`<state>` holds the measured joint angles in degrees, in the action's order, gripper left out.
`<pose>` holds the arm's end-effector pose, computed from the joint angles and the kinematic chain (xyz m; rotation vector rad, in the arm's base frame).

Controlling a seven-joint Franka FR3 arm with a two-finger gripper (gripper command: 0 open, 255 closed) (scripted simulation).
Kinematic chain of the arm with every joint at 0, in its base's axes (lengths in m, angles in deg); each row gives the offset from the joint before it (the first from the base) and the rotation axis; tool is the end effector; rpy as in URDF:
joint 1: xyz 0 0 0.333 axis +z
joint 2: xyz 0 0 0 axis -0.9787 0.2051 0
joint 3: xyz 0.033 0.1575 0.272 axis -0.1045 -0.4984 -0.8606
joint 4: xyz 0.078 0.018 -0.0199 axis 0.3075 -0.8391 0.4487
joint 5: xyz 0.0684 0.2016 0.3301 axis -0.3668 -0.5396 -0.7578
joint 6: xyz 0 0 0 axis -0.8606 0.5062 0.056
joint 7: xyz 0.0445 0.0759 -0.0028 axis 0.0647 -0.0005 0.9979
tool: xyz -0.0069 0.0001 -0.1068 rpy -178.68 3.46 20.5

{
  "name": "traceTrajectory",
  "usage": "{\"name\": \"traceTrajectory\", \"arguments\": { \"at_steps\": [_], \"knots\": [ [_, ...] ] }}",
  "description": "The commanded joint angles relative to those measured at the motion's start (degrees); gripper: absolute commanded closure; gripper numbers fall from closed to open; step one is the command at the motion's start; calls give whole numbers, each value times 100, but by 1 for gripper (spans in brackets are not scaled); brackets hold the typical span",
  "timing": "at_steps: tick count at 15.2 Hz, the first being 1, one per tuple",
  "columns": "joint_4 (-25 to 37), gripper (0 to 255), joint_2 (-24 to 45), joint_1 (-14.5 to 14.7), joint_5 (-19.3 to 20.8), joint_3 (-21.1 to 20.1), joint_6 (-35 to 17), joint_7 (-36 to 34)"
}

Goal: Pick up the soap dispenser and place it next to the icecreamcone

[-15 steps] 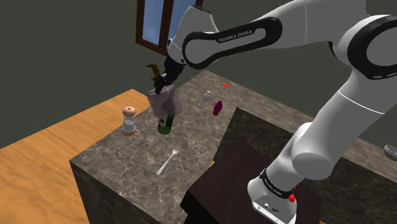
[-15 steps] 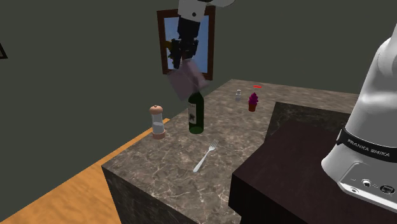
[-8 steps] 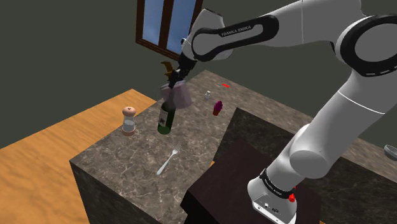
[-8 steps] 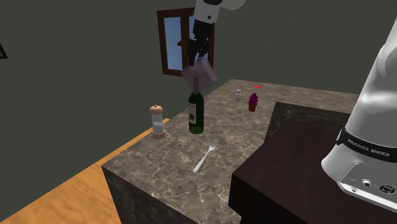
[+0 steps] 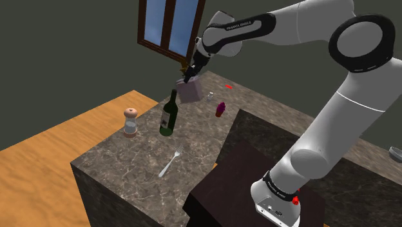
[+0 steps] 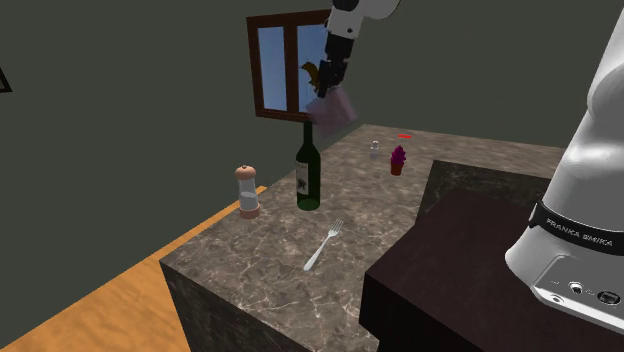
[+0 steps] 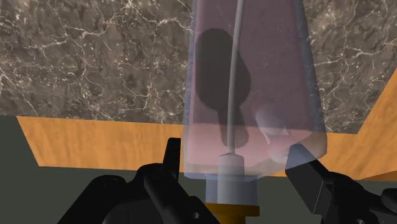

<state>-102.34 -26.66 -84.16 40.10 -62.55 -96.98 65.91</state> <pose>0.5797 -0.0512 0.4207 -3.0406 -0.4353 -0.3865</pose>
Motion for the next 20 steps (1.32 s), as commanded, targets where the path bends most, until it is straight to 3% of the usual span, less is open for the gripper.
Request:
{"name": "traceTrajectory", "arguments": {
  "at_steps": [1,11,20],
  "knots": [
    [164,255,122,-142,-86,109,71,309],
    [1453,255,1033,-907,-477,537,643,1635],
    [3340,255,2279,-1674,-766,740,1469,2519]
  ]
}}
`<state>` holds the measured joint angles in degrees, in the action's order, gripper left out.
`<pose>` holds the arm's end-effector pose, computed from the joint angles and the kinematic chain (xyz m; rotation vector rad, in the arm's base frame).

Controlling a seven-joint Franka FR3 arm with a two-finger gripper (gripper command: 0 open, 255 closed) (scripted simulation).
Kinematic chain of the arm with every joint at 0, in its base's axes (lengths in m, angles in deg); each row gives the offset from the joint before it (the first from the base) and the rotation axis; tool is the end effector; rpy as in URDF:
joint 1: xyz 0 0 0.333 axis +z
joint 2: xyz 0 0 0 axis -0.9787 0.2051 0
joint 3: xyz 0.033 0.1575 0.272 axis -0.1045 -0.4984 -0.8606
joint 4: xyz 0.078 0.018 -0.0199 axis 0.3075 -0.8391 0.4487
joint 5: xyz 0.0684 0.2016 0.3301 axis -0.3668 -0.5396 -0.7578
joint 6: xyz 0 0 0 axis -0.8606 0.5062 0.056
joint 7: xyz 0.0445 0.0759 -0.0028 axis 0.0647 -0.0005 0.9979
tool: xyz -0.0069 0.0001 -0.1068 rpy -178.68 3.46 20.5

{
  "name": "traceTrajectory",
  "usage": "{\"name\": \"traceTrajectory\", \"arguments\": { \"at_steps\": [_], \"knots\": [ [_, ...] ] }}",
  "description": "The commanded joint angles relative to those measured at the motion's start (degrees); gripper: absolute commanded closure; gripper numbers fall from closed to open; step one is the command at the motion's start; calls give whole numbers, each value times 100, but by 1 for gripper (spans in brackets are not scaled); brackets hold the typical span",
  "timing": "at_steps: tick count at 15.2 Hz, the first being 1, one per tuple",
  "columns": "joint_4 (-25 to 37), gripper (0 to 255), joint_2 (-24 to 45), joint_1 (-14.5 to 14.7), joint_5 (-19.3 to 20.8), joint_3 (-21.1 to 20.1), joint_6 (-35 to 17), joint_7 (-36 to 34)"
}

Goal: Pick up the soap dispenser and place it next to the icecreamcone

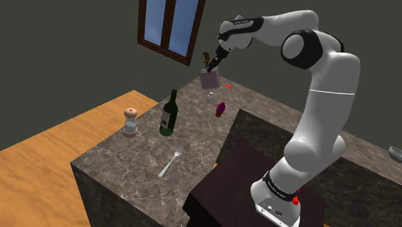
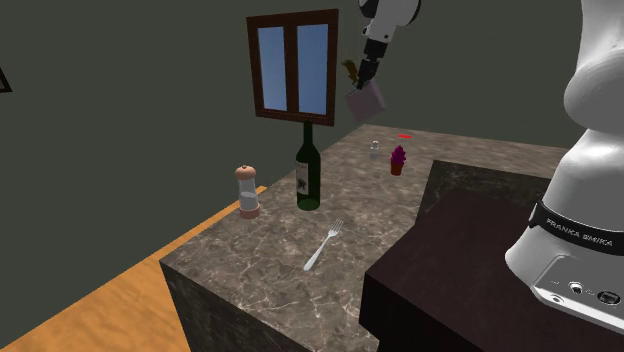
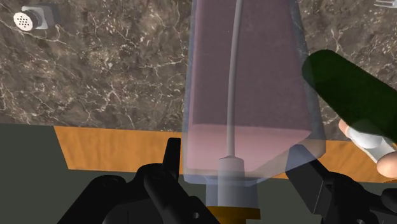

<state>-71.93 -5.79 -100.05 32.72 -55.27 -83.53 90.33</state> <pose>0.6245 -0.3110 0.4213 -3.0404 -0.4365 -0.3873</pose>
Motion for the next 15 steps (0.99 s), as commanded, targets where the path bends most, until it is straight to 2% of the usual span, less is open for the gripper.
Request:
{"name": "traceTrajectory", "arguments": {
  "at_steps": [1,5,8,9,15],
  "knots": [
    [570,255,363,-176,-54,26,242,153],
    [1866,255,1162,-560,-142,53,806,393],
    [3243,255,1977,-883,-187,44,1402,487],
    [3529,255,2142,-942,-189,35,1525,489],
    [3057,255,2134,-910,-224,25,1074,598]
  ]
}}
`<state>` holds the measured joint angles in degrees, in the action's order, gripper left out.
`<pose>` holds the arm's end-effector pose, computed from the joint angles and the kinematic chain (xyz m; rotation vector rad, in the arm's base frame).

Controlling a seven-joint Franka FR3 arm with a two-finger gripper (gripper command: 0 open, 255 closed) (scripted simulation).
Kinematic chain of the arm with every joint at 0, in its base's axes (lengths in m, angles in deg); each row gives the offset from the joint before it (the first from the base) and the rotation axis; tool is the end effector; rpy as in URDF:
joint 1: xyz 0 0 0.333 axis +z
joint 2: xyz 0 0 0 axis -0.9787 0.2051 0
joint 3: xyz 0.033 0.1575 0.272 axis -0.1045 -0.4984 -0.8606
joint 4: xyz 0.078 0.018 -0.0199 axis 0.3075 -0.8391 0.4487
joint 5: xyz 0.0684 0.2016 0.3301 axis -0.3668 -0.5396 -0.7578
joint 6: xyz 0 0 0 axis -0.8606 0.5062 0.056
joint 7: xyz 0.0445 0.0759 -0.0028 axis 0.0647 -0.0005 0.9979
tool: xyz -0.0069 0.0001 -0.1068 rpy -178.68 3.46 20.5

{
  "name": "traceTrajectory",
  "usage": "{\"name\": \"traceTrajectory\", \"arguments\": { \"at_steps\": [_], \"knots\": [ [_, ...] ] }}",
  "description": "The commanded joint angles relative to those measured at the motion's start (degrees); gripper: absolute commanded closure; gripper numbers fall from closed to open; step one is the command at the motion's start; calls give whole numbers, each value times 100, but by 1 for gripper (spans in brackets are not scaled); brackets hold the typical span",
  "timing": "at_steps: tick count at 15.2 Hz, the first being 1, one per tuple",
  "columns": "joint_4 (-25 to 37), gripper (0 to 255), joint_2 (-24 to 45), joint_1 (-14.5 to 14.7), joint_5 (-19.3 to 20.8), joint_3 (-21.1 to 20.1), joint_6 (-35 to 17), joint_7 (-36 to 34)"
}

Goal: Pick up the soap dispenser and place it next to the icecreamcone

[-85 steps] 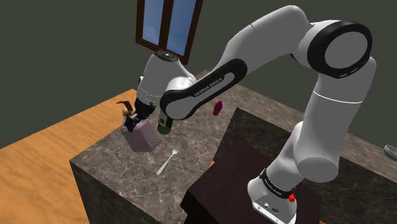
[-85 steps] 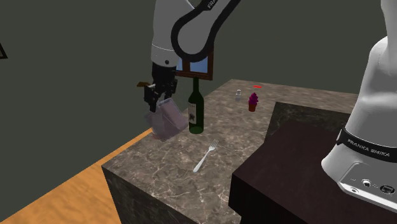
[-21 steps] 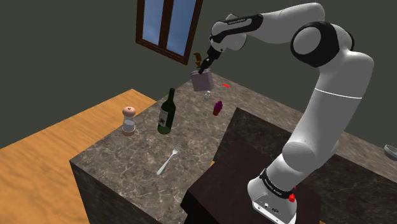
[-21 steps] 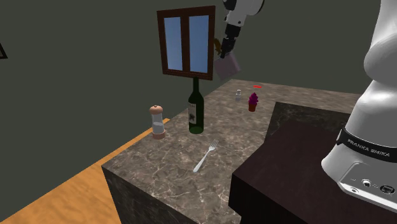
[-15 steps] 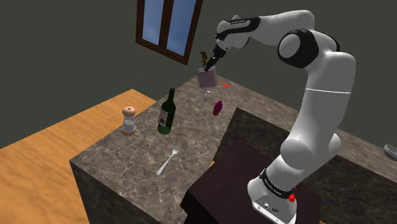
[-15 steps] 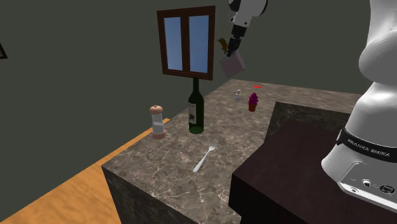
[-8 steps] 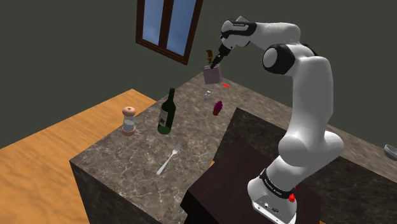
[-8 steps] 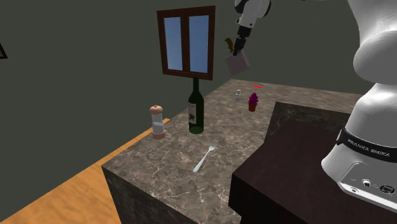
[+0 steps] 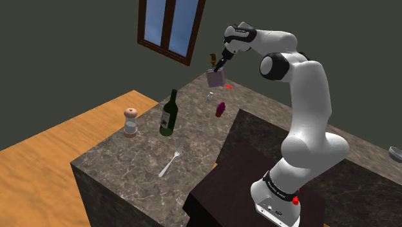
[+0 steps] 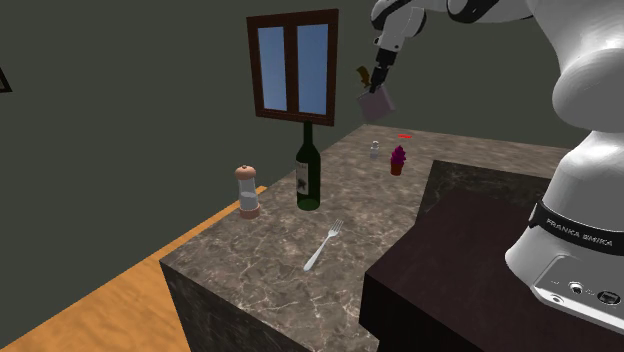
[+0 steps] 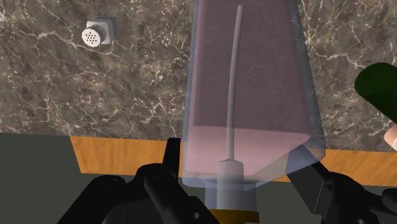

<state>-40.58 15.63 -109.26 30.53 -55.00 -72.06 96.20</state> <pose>0.6482 -0.4347 0.3943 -3.0399 -0.4384 -0.3867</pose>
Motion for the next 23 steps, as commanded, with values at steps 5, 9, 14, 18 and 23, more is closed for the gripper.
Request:
{"name": "traceTrajectory", "arguments": {
  "at_steps": [5,9,14,18,23],
  "knots": [
    [-366,255,46,27,-40,-17,-407,95],
    [-545,255,120,34,-70,-32,-653,158],
    [-712,255,244,37,-109,-55,-938,233],
    [-806,255,368,36,-141,-76,-1150,290],
    [-876,255,548,30,-181,-104,-1396,358]
  ]
}}
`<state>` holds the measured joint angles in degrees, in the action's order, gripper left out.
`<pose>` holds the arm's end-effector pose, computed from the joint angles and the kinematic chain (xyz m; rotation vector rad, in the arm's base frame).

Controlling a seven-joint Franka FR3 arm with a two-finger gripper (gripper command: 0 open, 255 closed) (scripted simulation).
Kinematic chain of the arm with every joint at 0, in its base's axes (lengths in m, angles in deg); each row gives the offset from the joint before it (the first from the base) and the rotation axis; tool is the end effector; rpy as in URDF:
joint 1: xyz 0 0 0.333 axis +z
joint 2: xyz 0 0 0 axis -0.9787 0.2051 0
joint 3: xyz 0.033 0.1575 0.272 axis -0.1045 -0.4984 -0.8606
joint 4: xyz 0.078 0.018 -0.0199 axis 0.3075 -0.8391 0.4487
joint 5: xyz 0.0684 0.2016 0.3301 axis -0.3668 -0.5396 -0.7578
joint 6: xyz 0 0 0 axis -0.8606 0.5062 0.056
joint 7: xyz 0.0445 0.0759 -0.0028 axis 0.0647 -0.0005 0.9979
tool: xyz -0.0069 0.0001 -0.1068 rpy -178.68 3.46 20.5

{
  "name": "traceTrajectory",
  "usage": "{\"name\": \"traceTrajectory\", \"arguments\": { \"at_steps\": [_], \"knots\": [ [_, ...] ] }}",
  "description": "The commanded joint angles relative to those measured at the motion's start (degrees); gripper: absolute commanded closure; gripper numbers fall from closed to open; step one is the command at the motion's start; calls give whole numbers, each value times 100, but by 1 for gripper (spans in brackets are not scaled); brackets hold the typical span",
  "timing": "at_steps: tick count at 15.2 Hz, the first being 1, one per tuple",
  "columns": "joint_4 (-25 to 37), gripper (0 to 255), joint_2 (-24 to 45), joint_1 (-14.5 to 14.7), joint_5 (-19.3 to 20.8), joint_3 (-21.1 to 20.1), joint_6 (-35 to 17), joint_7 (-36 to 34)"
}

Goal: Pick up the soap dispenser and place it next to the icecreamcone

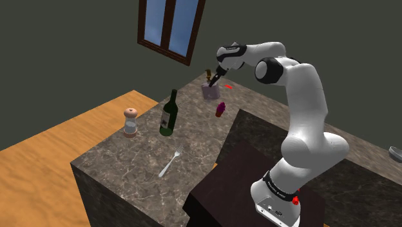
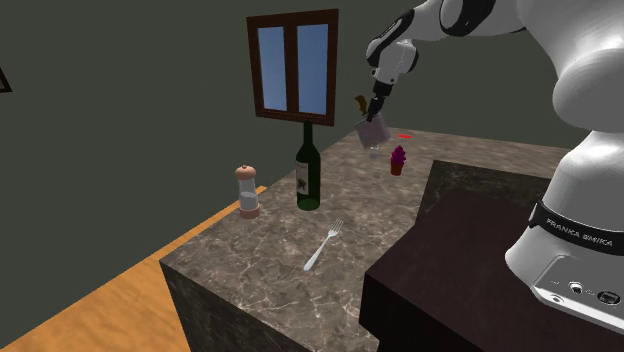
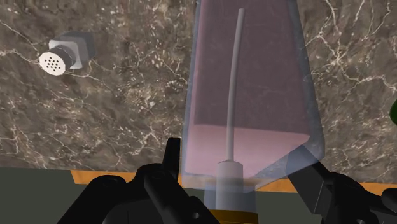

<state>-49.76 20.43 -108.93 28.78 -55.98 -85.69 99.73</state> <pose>0.6474 -0.4333 0.2738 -3.0397 -0.4388 -0.3863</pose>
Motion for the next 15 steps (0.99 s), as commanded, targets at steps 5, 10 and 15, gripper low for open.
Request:
{"name": "traceTrajectory", "arguments": {
  "at_steps": [5,10,15],
  "knots": [
    [16,255,275,-13,-44,-38,-260,69],
    [43,255,510,-26,-79,-71,-465,127],
    [123,255,774,-42,-110,-105,-646,179]
  ]
}}
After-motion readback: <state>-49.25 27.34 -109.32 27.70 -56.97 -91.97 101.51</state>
